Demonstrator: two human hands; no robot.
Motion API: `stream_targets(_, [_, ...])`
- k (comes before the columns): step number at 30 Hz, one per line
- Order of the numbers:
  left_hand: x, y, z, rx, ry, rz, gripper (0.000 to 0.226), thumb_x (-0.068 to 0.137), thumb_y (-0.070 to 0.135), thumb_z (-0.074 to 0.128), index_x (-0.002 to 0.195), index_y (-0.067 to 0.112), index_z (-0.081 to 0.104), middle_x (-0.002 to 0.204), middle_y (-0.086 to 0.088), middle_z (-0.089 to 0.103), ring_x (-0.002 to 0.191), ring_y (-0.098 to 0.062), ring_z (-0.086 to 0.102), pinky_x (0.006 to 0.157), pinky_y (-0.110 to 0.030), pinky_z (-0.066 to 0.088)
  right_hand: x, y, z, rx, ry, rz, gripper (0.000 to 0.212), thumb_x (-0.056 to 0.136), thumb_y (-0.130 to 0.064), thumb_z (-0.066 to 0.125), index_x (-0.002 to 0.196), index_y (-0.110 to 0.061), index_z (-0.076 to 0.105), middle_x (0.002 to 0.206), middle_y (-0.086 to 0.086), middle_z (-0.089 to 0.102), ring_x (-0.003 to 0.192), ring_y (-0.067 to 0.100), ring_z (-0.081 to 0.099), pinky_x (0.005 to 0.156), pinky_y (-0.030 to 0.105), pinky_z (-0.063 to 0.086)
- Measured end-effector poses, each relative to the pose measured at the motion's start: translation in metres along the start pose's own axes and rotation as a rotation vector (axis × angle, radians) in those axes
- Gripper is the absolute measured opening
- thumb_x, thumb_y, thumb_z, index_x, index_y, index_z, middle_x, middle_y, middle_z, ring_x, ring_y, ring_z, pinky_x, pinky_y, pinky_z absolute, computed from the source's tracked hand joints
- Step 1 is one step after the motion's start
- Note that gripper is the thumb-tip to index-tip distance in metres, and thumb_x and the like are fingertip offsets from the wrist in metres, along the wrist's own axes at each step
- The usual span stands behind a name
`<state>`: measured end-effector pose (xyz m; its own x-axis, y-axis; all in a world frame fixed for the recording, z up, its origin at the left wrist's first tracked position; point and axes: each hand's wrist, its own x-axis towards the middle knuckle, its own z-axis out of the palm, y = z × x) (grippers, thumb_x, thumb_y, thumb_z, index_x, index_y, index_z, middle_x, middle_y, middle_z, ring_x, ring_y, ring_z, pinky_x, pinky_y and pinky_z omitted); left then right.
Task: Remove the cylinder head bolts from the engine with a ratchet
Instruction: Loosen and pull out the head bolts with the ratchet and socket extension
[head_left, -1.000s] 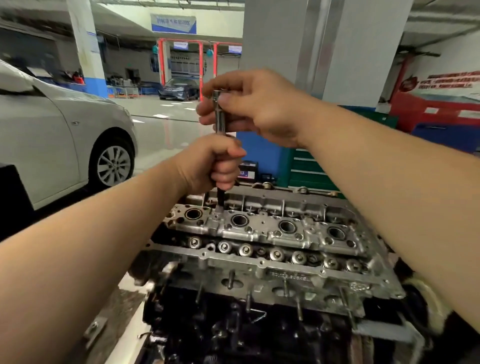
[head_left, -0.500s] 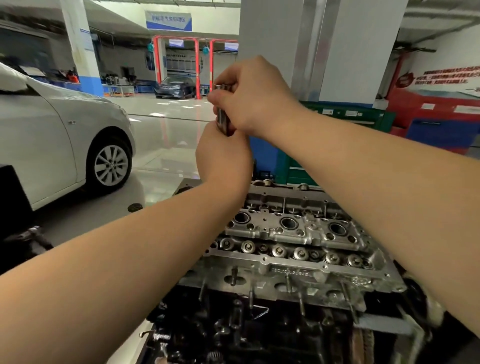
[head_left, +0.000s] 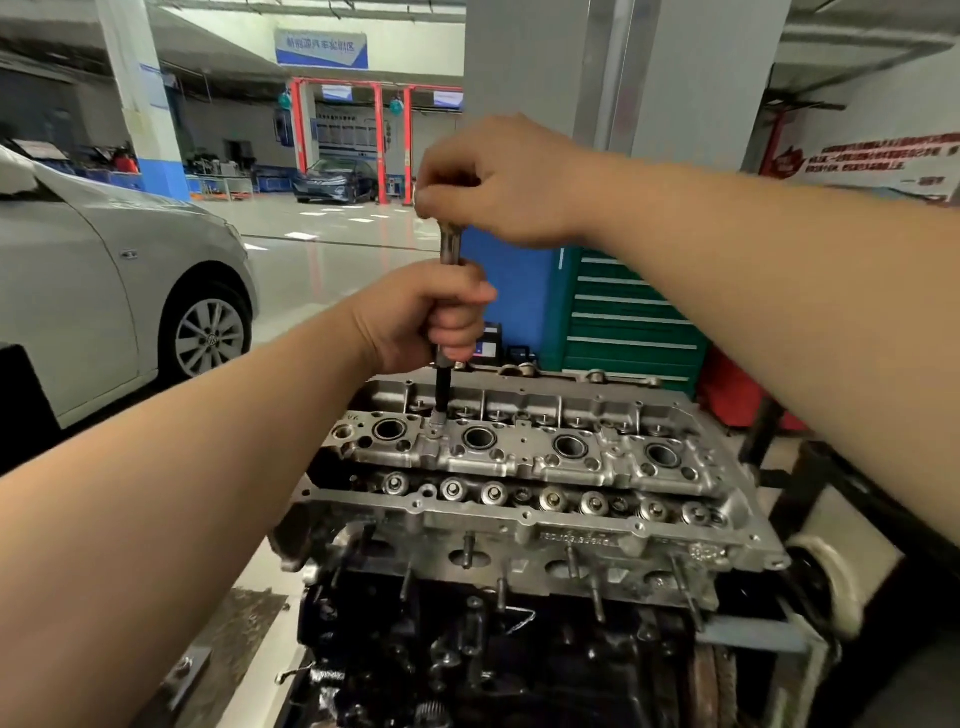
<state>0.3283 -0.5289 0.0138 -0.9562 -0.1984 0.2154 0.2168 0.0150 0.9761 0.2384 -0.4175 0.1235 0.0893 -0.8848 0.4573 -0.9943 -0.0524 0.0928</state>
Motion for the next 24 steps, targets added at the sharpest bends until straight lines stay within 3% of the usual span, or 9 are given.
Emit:
stream_targets(3, [-0.012, -0.002, 0.008, 0.045, 0.23, 0.054, 0.034, 0.101, 0.026, 0.061, 0.069, 0.018, 0.051, 0.06, -0.005, 0.049, 0.056, -0.022, 0.045, 0.066, -0.034, 0.043, 0.005, 0.0, -0.015, -0.102, -0.127, -0.033, 0.026, 0.102, -0.036, 0.053, 0.106, -0.016, 0.069, 0.083, -0.012, 0.064, 0.072, 0.003, 0.055, 0.067, 0.032, 0.042])
stream_targets(5, [-0.019, -0.008, 0.015, 0.249, 0.581, 0.18, 0.032, 0.099, 0.037, 0.07, 0.082, 0.012, 0.06, 0.075, -0.011, 0.065, 0.067, -0.031, 0.062, 0.073, -0.041, 0.051, 0.009, -0.002, -0.012, -0.239, -0.126, -0.027, 0.029, 0.103, -0.04, 0.051, 0.103, -0.016, 0.067, 0.086, -0.005, 0.062, 0.077, 0.017, 0.056, 0.069, 0.033, 0.037])
stream_targets(7, [-0.021, -0.014, 0.028, 0.341, 0.854, 0.277, 0.034, 0.097, 0.043, 0.069, 0.09, 0.01, 0.067, 0.081, -0.006, 0.075, 0.073, -0.024, 0.071, 0.07, -0.04, 0.057, 0.014, -0.009, -0.003, -0.323, -0.05, 0.045, 0.035, 0.104, -0.044, 0.049, 0.088, -0.015, 0.061, 0.079, 0.002, 0.057, 0.071, 0.022, 0.052, 0.065, 0.034, 0.035])
stream_targets(11, [-0.006, -0.017, 0.054, 0.329, 0.936, 0.297, 0.025, 0.095, 0.046, 0.06, 0.097, 0.022, 0.056, 0.081, 0.002, 0.06, 0.055, 0.0, 0.051, 0.05, -0.02, 0.044, 0.03, -0.027, 0.012, -0.427, 0.029, 0.125, 0.029, 0.1, -0.025, 0.05, 0.072, -0.018, 0.045, 0.074, 0.002, 0.05, 0.059, 0.014, 0.04, 0.049, 0.031, 0.026])
stream_targets(14, [0.004, -0.013, 0.051, 0.352, 1.011, 0.303, 0.035, 0.101, 0.045, 0.053, 0.082, 0.016, 0.049, 0.073, -0.007, 0.049, 0.06, -0.015, 0.044, 0.056, -0.033, 0.038, 0.03, -0.026, 0.001, -0.282, -0.047, 0.056, 0.039, 0.102, -0.044, 0.053, 0.075, -0.016, 0.052, 0.074, -0.002, 0.052, 0.063, 0.016, 0.046, 0.052, 0.03, 0.027])
stream_targets(17, [0.008, -0.003, 0.035, 0.216, 0.873, 0.209, 0.031, 0.096, 0.028, 0.055, 0.068, 0.017, 0.047, 0.056, -0.004, 0.042, 0.049, -0.022, 0.038, 0.052, -0.034, 0.034, 0.016, -0.015, -0.017, -0.17, -0.219, -0.03, 0.016, 0.101, -0.037, 0.054, 0.102, -0.023, 0.064, 0.083, -0.017, 0.057, 0.077, 0.006, 0.055, 0.061, 0.024, 0.035])
stream_targets(21, [0.005, 0.007, 0.013, 0.037, 0.288, 0.038, 0.05, 0.101, 0.019, 0.052, 0.056, 0.028, 0.031, 0.05, 0.004, 0.02, 0.046, -0.015, 0.014, 0.049, -0.027, 0.021, 0.008, -0.007, -0.018, -0.246, -0.225, -0.003, 0.025, 0.105, -0.031, 0.048, 0.108, -0.015, 0.066, 0.089, -0.015, 0.064, 0.089, 0.022, 0.058, 0.071, 0.033, 0.037])
stream_targets(23, [0.002, 0.009, 0.011, 0.055, 0.271, 0.037, 0.046, 0.099, 0.019, 0.052, 0.058, 0.025, 0.03, 0.05, 0.003, 0.02, 0.047, -0.016, 0.014, 0.05, -0.027, 0.023, 0.012, -0.012, -0.013, -0.356, -0.194, 0.042, 0.031, 0.106, -0.033, 0.048, 0.109, -0.009, 0.067, 0.097, 0.004, 0.069, 0.091, 0.031, 0.06, 0.071, 0.034, 0.038])
stream_targets(24, [0.001, 0.009, 0.013, 0.102, 0.353, 0.067, 0.041, 0.098, 0.019, 0.054, 0.062, 0.021, 0.034, 0.05, 0.001, 0.025, 0.046, -0.018, 0.02, 0.05, -0.028, 0.026, 0.014, -0.017, -0.01, -0.41, -0.185, 0.062, 0.032, 0.106, -0.032, 0.048, 0.105, -0.006, 0.068, 0.093, 0.01, 0.067, 0.085, 0.033, 0.059, 0.066, 0.034, 0.037])
